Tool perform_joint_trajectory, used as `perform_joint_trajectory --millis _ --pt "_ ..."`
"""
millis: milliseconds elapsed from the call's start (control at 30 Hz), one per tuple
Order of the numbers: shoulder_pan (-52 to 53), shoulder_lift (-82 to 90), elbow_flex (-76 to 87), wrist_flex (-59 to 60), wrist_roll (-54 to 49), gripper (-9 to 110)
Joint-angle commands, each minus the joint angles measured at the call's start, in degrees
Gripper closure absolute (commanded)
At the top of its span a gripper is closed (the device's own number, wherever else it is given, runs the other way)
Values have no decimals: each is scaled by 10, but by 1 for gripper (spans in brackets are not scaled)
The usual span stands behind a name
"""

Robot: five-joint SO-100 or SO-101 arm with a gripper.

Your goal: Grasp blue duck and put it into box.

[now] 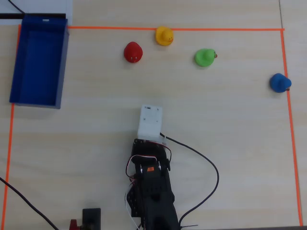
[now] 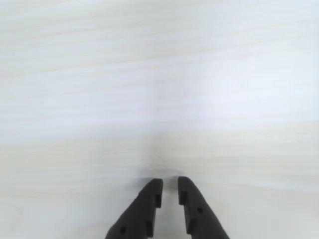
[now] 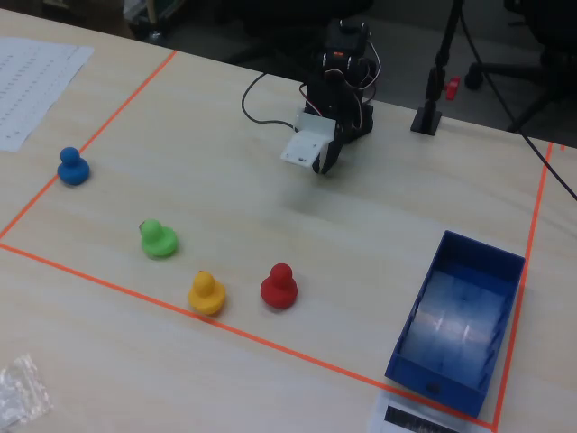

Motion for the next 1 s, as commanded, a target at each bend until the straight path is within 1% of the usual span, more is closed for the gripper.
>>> perform_joint_trajectory --millis 0,67,133,300,400,667,800,967 --pt "13 -9 -2 4 -33 101" --pt "56 -12 -10 -46 -33 100" --pt "104 -65 -50 -94 -51 96" --pt "216 -302 -305 -166 -69 82" --pt "280 -415 -461 -221 -75 80" --pt "425 -673 -778 -367 -98 71" --pt "486 -810 -884 -464 -114 67" --pt "548 -962 -948 -598 -138 65"
